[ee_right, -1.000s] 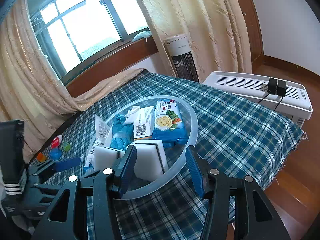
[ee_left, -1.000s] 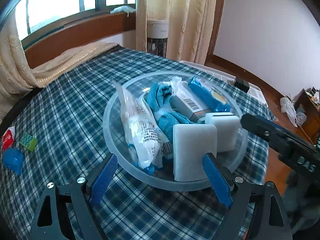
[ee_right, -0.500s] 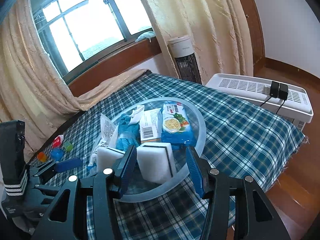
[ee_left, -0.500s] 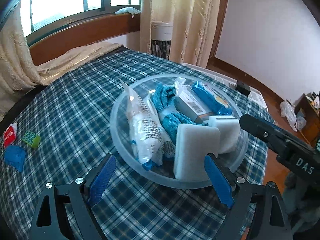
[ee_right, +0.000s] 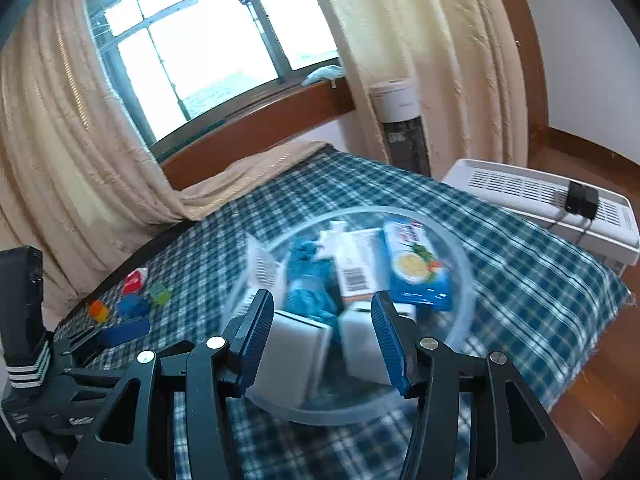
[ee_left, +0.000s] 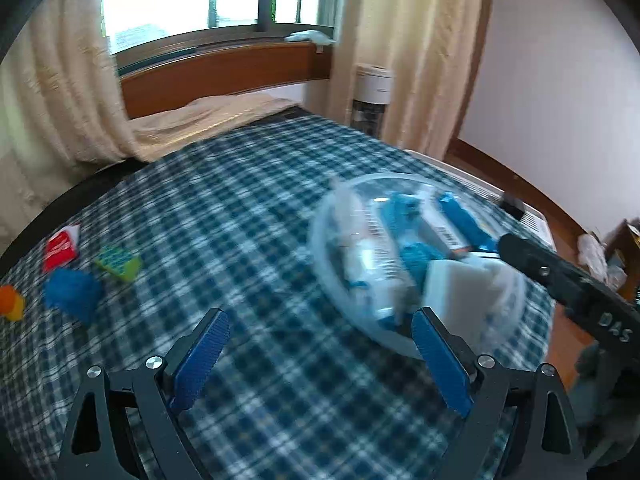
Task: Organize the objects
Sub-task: 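Withdraw both grippers from the bowl toward the blue packet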
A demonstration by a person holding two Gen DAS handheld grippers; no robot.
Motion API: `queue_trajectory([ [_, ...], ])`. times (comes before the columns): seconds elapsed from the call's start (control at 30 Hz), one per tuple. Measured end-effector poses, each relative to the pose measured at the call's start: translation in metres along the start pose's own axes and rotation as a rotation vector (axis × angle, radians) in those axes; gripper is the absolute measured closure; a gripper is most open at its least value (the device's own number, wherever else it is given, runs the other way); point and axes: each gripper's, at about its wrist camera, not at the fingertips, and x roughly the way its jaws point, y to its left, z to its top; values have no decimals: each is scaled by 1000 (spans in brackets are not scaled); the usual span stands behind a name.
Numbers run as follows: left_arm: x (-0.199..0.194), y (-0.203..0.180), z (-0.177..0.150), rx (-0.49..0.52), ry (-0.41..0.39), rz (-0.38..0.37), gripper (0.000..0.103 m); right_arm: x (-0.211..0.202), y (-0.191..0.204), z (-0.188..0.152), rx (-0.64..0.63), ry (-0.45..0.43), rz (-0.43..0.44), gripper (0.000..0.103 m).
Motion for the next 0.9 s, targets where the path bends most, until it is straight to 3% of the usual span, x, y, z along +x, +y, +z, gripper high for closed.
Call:
queue_trajectory([
  [0.3,-4,55,-6,-88,8,116,5,13,48,7,-68,10,83,48],
  [0.9,0,173,-11,-385,98,323,5,66,127,-8,-168,153,208,48],
])
